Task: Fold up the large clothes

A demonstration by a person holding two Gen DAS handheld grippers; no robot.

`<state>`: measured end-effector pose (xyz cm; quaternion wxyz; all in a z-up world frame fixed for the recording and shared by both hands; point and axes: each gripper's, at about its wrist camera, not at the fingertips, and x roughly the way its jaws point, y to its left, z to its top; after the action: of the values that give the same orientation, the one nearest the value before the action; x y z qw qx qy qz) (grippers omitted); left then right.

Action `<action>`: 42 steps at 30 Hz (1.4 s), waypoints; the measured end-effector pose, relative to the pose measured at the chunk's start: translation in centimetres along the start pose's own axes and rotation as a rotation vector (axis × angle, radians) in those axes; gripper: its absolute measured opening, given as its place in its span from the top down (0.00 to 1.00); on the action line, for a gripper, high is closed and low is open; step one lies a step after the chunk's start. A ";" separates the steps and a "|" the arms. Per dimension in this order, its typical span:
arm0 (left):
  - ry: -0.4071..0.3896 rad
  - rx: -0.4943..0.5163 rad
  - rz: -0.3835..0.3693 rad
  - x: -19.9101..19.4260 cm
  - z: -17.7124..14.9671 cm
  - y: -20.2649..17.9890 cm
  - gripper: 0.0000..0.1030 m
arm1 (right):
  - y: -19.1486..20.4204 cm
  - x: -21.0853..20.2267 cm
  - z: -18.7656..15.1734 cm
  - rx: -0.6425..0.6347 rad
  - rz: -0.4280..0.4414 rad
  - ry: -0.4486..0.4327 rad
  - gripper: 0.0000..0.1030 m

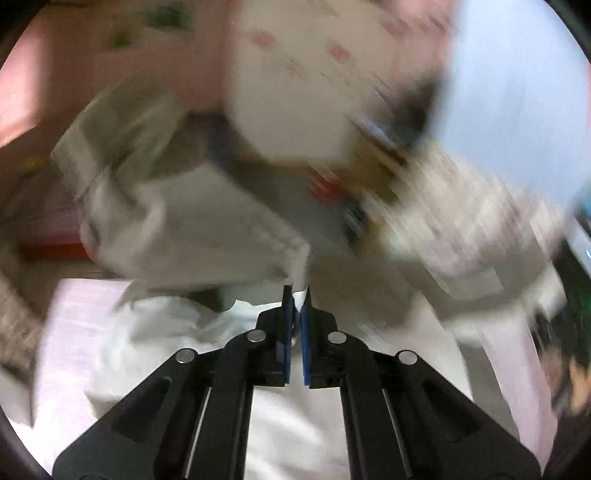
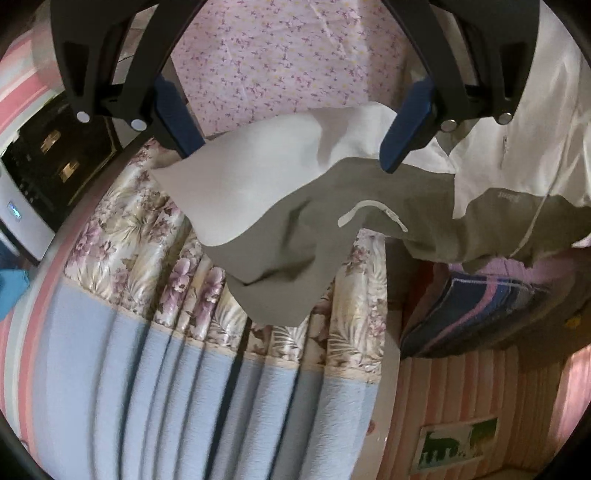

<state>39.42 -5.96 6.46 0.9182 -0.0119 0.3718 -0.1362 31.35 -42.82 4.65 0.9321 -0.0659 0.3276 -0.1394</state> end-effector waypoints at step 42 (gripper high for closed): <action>0.115 -0.164 0.176 5.6 -9.3 18.3 0.03 | 7.4 12.3 6.4 -0.041 -0.240 0.246 0.10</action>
<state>41.28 10.97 -6.36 0.8997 -0.0464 0.4334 -0.0247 46.12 -39.28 0.76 0.8602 -0.1063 0.4316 -0.2500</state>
